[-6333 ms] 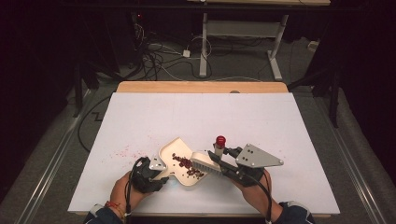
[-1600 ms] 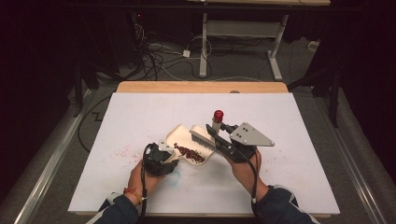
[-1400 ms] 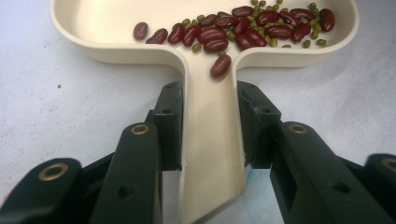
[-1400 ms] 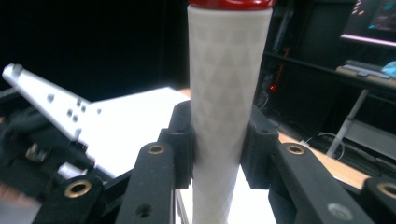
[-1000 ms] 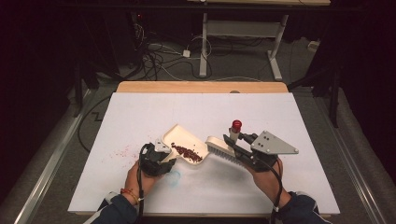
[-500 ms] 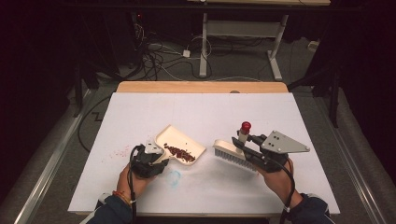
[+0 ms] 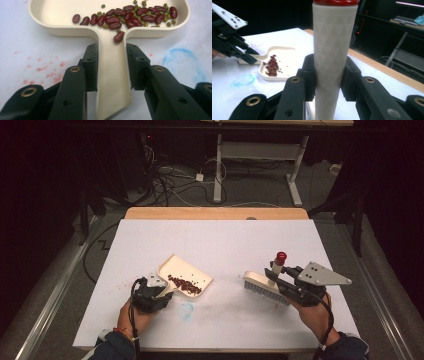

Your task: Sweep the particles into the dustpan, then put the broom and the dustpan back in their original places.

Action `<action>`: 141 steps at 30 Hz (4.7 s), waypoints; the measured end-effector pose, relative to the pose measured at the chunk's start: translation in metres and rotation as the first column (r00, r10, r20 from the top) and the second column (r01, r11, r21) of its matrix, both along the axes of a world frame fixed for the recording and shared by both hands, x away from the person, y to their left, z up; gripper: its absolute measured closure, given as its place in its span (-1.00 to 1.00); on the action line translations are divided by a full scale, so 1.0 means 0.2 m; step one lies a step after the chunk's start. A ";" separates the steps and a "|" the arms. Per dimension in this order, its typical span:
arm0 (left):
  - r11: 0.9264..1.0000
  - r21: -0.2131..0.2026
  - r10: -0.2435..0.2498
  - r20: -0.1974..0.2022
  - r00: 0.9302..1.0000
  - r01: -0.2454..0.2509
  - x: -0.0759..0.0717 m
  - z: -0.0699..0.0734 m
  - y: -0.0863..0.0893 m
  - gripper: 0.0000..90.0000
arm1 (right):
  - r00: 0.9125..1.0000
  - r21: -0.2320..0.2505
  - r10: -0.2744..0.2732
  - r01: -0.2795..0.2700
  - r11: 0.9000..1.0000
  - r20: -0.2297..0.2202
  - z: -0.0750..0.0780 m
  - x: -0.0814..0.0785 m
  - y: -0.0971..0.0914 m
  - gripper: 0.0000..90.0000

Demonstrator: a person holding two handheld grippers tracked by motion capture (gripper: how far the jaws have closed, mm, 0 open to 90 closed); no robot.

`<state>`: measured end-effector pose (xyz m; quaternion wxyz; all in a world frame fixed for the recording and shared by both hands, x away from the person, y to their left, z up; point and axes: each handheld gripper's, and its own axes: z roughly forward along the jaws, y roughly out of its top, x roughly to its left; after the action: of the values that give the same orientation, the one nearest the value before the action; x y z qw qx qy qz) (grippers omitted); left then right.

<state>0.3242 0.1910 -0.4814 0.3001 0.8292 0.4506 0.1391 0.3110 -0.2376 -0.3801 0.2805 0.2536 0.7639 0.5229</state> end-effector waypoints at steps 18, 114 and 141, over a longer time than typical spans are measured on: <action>0.986 -0.007 0.164 -0.024 0.986 -0.165 -0.07 -0.02 0.21 0.41 | 0.991 -0.014 0.040 -0.043 0.999 -0.128 0.11 -0.06 -0.35 0.55; 0.981 -0.032 -0.177 0.272 0.946 0.193 -0.18 0.02 0.11 -0.56 | 0.954 0.025 -0.289 0.292 0.956 -0.078 -0.07 0.58 -0.07 -0.64; 0.982 -0.018 -0.177 0.268 0.947 0.189 -0.18 0.02 0.11 -0.56 | 0.979 0.019 -0.201 0.201 0.979 -0.021 -0.01 0.41 -0.01 -0.63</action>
<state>0.2884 0.2139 -0.4764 0.3870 0.8347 0.3304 0.2107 0.3935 -0.2393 -0.3818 0.3220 0.3372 0.7316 0.4974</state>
